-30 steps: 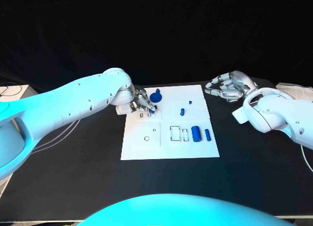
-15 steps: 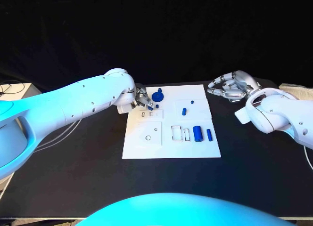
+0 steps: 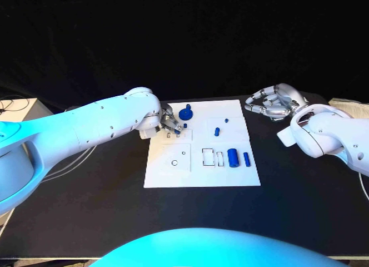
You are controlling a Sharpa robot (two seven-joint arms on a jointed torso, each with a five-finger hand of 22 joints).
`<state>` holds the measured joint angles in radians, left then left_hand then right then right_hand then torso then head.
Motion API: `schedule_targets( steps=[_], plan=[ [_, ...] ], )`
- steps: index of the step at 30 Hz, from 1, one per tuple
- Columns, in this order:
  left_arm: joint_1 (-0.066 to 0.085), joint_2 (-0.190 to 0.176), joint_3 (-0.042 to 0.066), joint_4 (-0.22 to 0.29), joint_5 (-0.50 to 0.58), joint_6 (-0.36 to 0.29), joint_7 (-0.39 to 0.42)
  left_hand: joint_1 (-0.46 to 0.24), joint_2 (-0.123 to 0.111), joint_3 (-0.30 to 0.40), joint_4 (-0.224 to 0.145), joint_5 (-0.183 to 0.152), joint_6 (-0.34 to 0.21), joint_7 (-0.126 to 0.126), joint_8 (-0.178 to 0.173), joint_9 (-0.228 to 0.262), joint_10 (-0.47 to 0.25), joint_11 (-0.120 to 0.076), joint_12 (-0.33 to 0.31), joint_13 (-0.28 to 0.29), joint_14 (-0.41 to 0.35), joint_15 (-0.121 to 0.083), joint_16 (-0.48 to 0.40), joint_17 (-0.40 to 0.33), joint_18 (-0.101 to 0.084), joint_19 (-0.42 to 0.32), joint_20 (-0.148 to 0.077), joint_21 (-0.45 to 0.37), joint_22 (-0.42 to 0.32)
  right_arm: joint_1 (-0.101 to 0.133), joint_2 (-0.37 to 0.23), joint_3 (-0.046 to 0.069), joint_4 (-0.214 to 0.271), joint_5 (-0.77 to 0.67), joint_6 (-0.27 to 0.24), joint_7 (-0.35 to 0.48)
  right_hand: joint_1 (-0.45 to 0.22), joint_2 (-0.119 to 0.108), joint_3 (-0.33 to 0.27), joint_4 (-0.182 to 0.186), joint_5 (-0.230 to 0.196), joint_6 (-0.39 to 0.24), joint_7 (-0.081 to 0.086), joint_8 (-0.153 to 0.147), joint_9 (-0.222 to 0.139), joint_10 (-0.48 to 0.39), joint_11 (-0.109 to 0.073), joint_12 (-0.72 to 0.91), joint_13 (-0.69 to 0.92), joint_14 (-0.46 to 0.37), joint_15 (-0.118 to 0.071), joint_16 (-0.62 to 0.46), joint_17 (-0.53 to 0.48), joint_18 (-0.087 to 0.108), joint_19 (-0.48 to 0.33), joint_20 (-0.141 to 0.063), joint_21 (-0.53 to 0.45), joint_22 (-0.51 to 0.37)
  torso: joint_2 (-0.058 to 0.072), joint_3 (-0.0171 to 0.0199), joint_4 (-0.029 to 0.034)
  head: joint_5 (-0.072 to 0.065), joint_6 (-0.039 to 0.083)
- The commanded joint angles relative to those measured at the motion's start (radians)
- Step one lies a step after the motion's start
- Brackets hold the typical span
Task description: Assemble the parts on the task board
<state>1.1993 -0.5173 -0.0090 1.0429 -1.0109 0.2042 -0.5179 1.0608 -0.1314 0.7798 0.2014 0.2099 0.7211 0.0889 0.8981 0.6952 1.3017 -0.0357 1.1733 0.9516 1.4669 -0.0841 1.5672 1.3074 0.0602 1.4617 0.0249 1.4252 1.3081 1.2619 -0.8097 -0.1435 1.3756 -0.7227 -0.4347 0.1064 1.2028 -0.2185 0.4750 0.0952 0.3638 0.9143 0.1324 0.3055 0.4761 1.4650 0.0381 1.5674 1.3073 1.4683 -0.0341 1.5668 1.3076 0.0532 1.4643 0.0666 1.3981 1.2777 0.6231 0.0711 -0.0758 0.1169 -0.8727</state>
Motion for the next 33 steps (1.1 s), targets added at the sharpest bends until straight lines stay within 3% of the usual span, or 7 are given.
schedule_targets(
  steps=[1, 33],
  plan=[
    [-0.001, 0.0, -0.001, 0.005, -0.003, 0.001, 0.005, -0.007, 0.003, 0.153, -0.154, 0.006, 0.062, -0.054, 0.001, 0.289, 0.003, -0.001, -0.004, -0.001, 0.102, -0.009, -0.001, 0.26, -0.006, -0.002, -0.007, 0.004, 0.021, 0.0, -0.001, 0.001, 0.001, -0.007, 0.006, 0.002, -0.004, -0.002, -0.001, 0.007, 0.006, -0.008, -0.001, -0.006, 0.001, 0.104, 0.009, 0.002, 0.261, 0.102, 0.007, 0.004, 0.263, 0.004, 0.014, 0.006, -0.006, -0.001, 0.0, -0.0007, 0.0014, 0.0, 0.0],
    [-0.009, 0.001, -0.007, 0.017, -0.073, -0.002, 0.002, -0.011, 0.004, 0.151, -0.154, 0.024, 0.066, -0.055, 0.0, 0.295, 0.006, -0.002, -0.004, -0.002, 0.102, -0.009, -0.004, 0.257, -0.006, -0.001, -0.008, 0.005, 0.023, 0.0, -0.001, 0.001, 0.004, -0.007, 0.013, 0.002, -0.004, -0.002, -0.001, 0.008, 0.006, -0.008, 0.0, -0.009, 0.002, 0.105, 0.009, 0.003, 0.263, 0.102, 0.008, 0.004, 0.263, 0.003, 0.014, 0.007, -0.005, 0.002, 0.0, -0.0003, 0.001, 0.002, 0.0]
  ],
)
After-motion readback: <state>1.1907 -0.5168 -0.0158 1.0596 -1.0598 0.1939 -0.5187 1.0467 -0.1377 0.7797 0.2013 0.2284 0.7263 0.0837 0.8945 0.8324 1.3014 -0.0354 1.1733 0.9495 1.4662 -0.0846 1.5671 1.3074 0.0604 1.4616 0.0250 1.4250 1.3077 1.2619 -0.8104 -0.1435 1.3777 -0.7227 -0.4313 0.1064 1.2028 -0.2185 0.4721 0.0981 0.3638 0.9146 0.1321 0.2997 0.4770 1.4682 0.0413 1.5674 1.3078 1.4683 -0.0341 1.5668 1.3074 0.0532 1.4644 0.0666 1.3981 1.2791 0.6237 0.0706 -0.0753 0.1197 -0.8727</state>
